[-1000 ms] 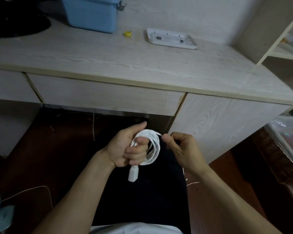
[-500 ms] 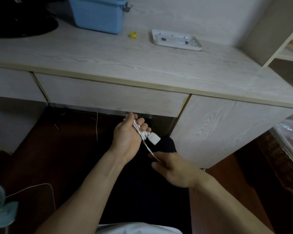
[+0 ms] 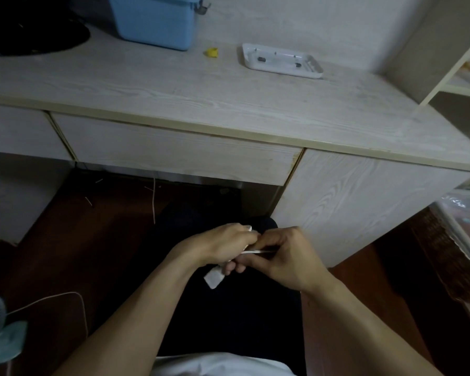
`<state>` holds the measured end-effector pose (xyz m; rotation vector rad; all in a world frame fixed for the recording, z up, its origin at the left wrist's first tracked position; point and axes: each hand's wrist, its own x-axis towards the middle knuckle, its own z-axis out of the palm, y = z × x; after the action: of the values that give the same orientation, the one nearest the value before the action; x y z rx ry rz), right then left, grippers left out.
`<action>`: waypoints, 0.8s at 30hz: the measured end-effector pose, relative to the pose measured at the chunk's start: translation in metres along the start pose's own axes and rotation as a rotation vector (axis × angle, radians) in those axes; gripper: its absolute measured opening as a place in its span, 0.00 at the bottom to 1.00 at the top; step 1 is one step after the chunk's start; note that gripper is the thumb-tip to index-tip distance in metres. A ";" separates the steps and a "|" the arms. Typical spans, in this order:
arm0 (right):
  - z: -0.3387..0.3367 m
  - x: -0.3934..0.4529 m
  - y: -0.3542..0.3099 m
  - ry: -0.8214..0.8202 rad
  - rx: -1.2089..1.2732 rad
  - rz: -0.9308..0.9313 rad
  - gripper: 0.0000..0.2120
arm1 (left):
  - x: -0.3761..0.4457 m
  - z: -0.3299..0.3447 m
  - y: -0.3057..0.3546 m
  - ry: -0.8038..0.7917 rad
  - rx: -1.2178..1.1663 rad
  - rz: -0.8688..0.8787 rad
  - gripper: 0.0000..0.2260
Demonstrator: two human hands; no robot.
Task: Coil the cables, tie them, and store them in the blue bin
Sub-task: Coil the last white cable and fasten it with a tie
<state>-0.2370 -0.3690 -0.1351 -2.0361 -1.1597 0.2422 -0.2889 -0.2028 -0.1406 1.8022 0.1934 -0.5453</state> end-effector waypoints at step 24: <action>-0.034 -0.002 0.024 -0.008 0.197 0.244 0.09 | 0.002 -0.016 -0.011 -0.013 -1.518 0.370 0.23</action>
<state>-0.2053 -0.3953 -0.1282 -1.9992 -0.8538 0.4663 -0.2874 -0.1846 -0.1482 0.3239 0.1746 -0.0327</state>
